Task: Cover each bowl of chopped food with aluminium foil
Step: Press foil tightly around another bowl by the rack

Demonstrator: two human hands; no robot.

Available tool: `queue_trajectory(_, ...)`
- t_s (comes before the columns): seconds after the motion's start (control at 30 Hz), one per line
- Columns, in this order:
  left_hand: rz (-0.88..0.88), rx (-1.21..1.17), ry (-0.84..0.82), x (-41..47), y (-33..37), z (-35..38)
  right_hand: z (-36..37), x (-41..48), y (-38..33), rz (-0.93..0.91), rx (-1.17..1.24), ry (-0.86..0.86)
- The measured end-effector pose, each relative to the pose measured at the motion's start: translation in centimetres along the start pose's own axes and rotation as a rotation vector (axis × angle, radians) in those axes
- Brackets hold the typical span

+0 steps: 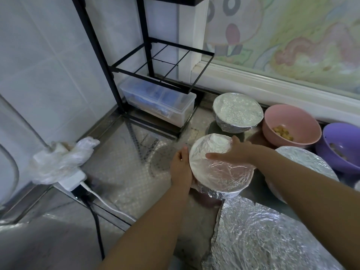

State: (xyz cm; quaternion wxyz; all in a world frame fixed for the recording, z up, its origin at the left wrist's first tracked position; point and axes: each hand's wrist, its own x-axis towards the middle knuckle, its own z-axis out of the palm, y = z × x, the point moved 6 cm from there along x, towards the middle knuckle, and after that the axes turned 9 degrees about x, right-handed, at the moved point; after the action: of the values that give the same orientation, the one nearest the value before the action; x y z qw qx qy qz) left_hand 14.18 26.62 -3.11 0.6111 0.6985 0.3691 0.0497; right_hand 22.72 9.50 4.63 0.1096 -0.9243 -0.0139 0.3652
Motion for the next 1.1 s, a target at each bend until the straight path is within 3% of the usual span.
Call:
queue_trajectory(0.2, 0.015, 0.094, 0.096, 0.3, -0.7, -3.2, -0.8, -0.3, -2.5, -0.221, -0.229, 0.180)
queue_trajectory(0.27, -0.003, 0.127, 0.020, -0.1, -1.9, -4.0, 0.3, -0.5, -3.8, -0.308, -0.260, 0.145)
queue_trajectory(0.37, -0.146, 0.084, -0.228, -1.5, -3.6, -3.2, 1.9, -0.1, -4.6, -0.333, -0.296, 0.085)
queue_trajectory(0.47, -0.277, -0.063, -0.430, -3.1, -3.6, -1.8, 2.1, 0.2, -4.6, -0.323, -0.275, 0.078)
queue_trajectory(0.67, -0.482, -0.488, -0.476, -4.7, -4.0, -1.0, 2.3, 0.4, -4.5, -0.325, -0.260, 0.086)
queue_trajectory(0.87, -0.393, -0.646, -0.464, -4.9, -4.7, -1.6, 2.4, 0.5, -4.4, -0.317, -0.256, 0.082)
queue_trajectory(1.1, -0.175, -0.573, -0.435, -5.4, -4.8, -2.6, 2.5, 0.6, -4.4, -0.313, -0.253, 0.067)
